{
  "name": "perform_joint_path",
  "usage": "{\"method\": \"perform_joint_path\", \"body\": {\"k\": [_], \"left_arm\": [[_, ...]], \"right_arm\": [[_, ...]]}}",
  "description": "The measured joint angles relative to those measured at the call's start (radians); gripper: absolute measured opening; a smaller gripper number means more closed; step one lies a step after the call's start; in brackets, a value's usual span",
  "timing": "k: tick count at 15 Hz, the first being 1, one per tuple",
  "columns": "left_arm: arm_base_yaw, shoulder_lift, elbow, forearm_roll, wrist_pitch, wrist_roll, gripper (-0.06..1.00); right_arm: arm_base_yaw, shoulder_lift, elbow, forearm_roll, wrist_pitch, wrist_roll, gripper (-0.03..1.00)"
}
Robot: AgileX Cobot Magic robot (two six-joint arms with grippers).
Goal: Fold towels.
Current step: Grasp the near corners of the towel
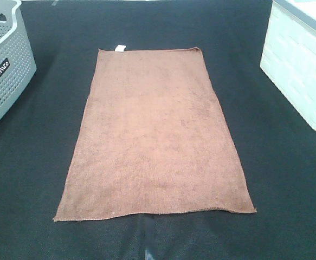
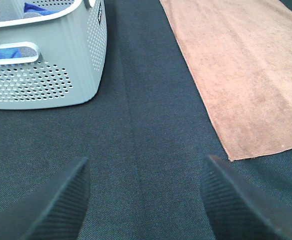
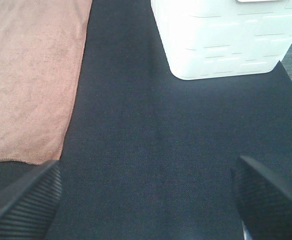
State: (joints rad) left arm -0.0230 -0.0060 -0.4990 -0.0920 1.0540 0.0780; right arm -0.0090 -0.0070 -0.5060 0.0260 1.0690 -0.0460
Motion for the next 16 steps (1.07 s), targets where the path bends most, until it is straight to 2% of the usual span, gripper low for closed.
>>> {"method": "perform_joint_path", "body": {"k": [9, 11, 12, 13, 14, 16], "left_arm": [[0.0, 0.0, -0.003, 0.0, -0.003, -0.004, 0.62], [0.0, 0.003, -0.017, -0.004, -0.094, -0.023, 0.62], [0.0, 0.033, -0.015, -0.026, -0.22, -0.045, 0.62], [0.0, 0.061, -0.001, -0.053, -0.296, -0.06, 0.62], [0.0, 0.061, -0.001, -0.053, -0.296, -0.06, 0.62], [0.0, 0.157, 0.026, -0.127, -0.406, -0.078, 0.62]], "right_arm": [[0.0, 0.0, 0.0, -0.002, 0.0, 0.0, 0.87], [0.0, 0.009, 0.0, -0.007, -0.001, 0.001, 0.87], [0.0, 0.056, -0.001, -0.012, -0.004, 0.01, 0.87], [0.0, 0.111, -0.01, -0.014, -0.004, 0.029, 0.87], [0.0, 0.111, -0.01, -0.014, -0.004, 0.029, 0.87], [0.0, 0.244, -0.028, -0.005, -0.022, 0.055, 0.87]]}}
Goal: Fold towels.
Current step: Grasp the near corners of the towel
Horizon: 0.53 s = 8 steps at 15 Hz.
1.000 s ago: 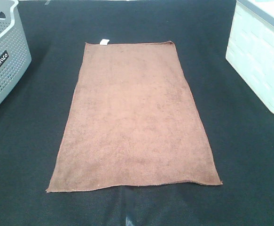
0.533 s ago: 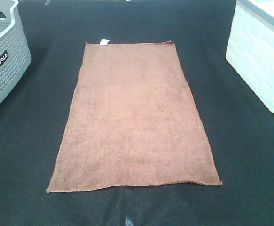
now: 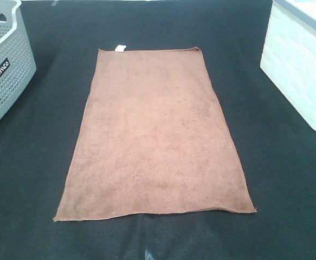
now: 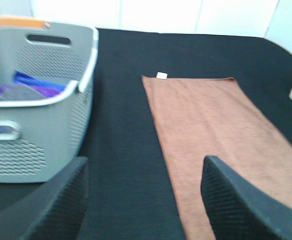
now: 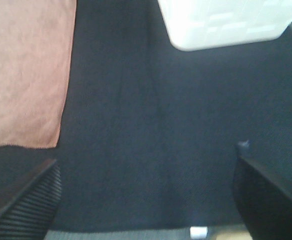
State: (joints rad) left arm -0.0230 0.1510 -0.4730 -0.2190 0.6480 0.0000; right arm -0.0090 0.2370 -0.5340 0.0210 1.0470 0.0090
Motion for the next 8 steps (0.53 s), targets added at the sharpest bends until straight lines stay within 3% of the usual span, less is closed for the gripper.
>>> {"method": "perform_joint_path", "body": {"k": [4, 8], "left_arm": [[0.0, 0.308, 0.008, -0.211, -0.041, 0.008, 0.62], [0.0, 0.686, 0.008, -0.458, -0.044, 0.222, 0.62]], "right_arm": [[0.0, 0.293, -0.022, 0.113, -0.079, 0.001, 0.85], [0.0, 0.618, -0.024, 0.243, -0.131, -0.084, 0.83]]}}
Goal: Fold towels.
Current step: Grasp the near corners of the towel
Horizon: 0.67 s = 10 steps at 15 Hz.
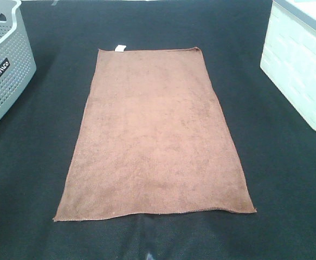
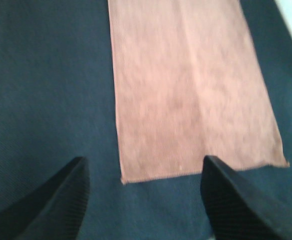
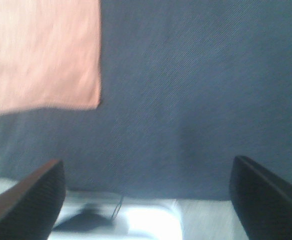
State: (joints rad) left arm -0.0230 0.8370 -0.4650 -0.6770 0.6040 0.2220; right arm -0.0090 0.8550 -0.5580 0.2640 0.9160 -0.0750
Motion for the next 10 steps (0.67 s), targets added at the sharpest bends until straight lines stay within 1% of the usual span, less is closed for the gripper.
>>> {"method": "perform_joint_path", "body": {"k": [2, 3, 4, 6, 7, 9, 10], "left_arm": [[0.0, 0.166, 0.001, -0.102, -0.004, 0.091, 0.62], [0.0, 0.239, 0.001, -0.138, -0.004, 0.14, 0.62], [0.0, 0.345, 0.001, -0.194, -0.006, 0.212, 0.62], [0.0, 0.474, 0.001, -0.29, -0.009, 0.324, 0.62], [0.0, 0.474, 0.001, -0.29, -0.009, 0.324, 0.62], [0.0, 0.582, 0.001, -0.413, -0.025, 0.464, 0.62], [0.0, 0.63, 0.001, -0.479, -0.034, 0.537, 0.62]], "right_arm": [[0.0, 0.139, -0.001, 0.105, -0.035, -0.088, 0.83], [0.0, 0.205, -0.002, 0.161, -0.058, -0.135, 0.83], [0.0, 0.293, -0.002, 0.233, -0.087, -0.202, 0.83], [0.0, 0.398, -0.002, 0.301, -0.145, -0.273, 0.82], [0.0, 0.398, -0.002, 0.301, -0.145, -0.273, 0.82], [0.0, 0.506, -0.002, 0.38, -0.196, -0.367, 0.82], [0.0, 0.57, -0.002, 0.449, -0.215, -0.444, 0.82]]}}
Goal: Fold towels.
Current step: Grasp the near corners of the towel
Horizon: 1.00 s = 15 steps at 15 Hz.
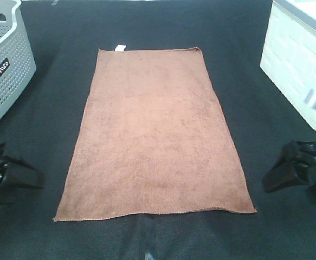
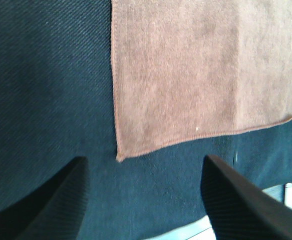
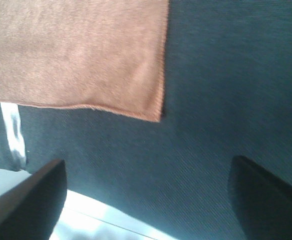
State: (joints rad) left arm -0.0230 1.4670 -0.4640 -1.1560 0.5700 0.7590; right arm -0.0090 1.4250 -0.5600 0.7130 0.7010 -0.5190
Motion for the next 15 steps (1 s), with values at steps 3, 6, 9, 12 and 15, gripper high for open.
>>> {"method": "perform_joint_path", "body": {"k": [3, 6, 9, 12, 15], "left_arm": [[0.0, 0.121, -0.001, -0.199, -0.004, 0.207, 0.62], [0.0, 0.215, -0.003, -0.354, -0.006, 0.371, 0.62], [0.0, 0.307, -0.001, -0.485, 0.016, 0.526, 0.62], [0.0, 0.353, -0.01, -0.51, 0.03, 0.558, 0.62], [-0.08, 0.42, -0.078, -0.517, 0.05, 0.561, 0.62]], "right_arm": [[0.0, 0.127, -0.002, 0.163, -0.034, -0.17, 0.82], [0.0, 0.229, -0.003, 0.282, -0.045, -0.295, 0.8], [0.0, 0.333, -0.004, 0.437, -0.069, -0.454, 0.78], [0.0, 0.375, -0.004, 0.527, -0.06, -0.541, 0.76], [0.0, 0.426, -0.005, 0.639, -0.028, -0.627, 0.73]]}}
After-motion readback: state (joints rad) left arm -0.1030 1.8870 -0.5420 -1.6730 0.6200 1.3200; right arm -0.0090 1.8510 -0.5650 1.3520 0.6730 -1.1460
